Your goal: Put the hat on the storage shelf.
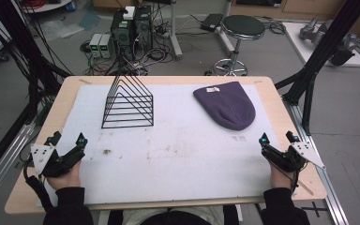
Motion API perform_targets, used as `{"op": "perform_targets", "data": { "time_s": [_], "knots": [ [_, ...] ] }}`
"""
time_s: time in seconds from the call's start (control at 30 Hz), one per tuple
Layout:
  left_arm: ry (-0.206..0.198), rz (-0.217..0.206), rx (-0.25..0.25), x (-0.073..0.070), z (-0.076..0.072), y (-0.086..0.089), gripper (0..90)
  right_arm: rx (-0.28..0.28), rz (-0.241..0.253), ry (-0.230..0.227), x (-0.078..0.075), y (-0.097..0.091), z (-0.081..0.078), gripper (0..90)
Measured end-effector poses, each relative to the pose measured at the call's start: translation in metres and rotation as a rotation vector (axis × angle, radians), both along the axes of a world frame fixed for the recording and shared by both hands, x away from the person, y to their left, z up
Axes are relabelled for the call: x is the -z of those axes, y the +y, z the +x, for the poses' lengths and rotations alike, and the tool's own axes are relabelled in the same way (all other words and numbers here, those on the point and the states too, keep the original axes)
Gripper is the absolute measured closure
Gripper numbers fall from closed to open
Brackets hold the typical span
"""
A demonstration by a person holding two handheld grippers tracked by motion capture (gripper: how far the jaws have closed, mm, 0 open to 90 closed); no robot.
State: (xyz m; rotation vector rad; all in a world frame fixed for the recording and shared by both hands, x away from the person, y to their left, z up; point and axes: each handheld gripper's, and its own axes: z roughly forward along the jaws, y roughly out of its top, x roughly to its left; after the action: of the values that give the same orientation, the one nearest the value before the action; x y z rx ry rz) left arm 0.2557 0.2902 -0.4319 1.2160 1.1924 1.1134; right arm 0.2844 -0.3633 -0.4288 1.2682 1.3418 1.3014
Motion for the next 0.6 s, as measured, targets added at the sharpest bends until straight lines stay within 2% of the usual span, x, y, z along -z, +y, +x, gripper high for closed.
{"op": "perform_targets", "data": {
  "time_s": [0.47, 0.53, 0.6],
  "knots": [
    [0.0, 0.003, 0.009, 0.0007, 0.0012, -0.0009, 20.9, 0.008, 0.0, 0.002, 0.0001, -0.0021, 0.0015, 6.9],
    [0.001, 0.014, 0.011, 0.0005, 0.0013, -0.0023, 20.8, 0.019, 0.029, 0.027, 0.001, -0.0042, 0.005, 6.9],
    [0.0, 0.03, 0.016, 0.0004, 0.0017, -0.0046, 20.9, 0.021, 0.039, 0.036, 0.0005, -0.0046, 0.0073, 6.9]
  ]
}}
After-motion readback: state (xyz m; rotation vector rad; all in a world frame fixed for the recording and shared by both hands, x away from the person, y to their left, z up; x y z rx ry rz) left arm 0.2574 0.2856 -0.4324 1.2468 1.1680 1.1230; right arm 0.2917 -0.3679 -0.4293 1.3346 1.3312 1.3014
